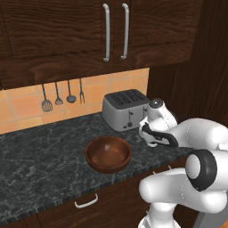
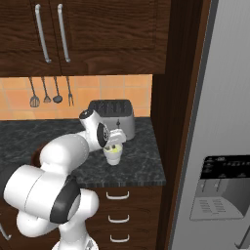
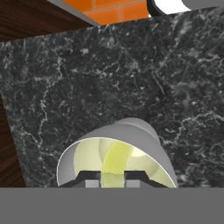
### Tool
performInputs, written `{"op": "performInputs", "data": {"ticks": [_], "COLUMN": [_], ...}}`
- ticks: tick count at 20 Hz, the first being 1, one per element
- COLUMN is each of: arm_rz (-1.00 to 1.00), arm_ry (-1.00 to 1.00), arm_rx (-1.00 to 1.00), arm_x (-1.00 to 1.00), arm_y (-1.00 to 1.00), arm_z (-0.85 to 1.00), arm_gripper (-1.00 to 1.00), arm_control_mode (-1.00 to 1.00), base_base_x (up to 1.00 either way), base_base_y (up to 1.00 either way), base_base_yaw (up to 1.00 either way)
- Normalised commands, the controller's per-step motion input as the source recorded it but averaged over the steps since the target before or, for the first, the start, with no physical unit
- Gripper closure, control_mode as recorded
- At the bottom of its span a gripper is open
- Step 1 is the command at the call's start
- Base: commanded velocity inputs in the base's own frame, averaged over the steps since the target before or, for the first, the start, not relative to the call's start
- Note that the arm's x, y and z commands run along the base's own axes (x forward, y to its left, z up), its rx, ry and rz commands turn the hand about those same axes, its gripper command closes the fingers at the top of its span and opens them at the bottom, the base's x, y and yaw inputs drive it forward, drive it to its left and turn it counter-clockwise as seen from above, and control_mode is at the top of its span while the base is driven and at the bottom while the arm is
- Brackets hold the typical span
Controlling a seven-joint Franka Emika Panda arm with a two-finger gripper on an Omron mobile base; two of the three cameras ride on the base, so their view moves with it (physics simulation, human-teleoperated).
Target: Grab a lemon wedge from the fridge and one ice cube from the ice bowl, and put them in the glass of lemonade.
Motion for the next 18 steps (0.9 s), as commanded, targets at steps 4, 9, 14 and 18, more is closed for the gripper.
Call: {"op": "performInputs", "data": {"ticks": [4,9,14,18], "arm_rz": [-0.03,-0.04,-0.04,-0.04], "arm_ry": [0.0,0.0,-0.01,-0.07], "arm_rx": [-0.02,-0.01,0.0,0.0], "arm_x": [0.0,0.0,0.0,-0.1], "arm_y": [-0.03,-0.06,-0.01,-0.06], "arm_z": [0.0,0.04,0.3,0.57], "arm_gripper": [-1.0,-1.0,-1.0,-1.0], "arm_control_mode": [-1.0,-1.0,-1.0,-1.0], "base_base_x": [0.0,0.0,0.0,0.0], "base_base_y": [0.0,0.0,0.0,0.0], "base_base_yaw": [0.0,0.0,0.0,0.0]}}
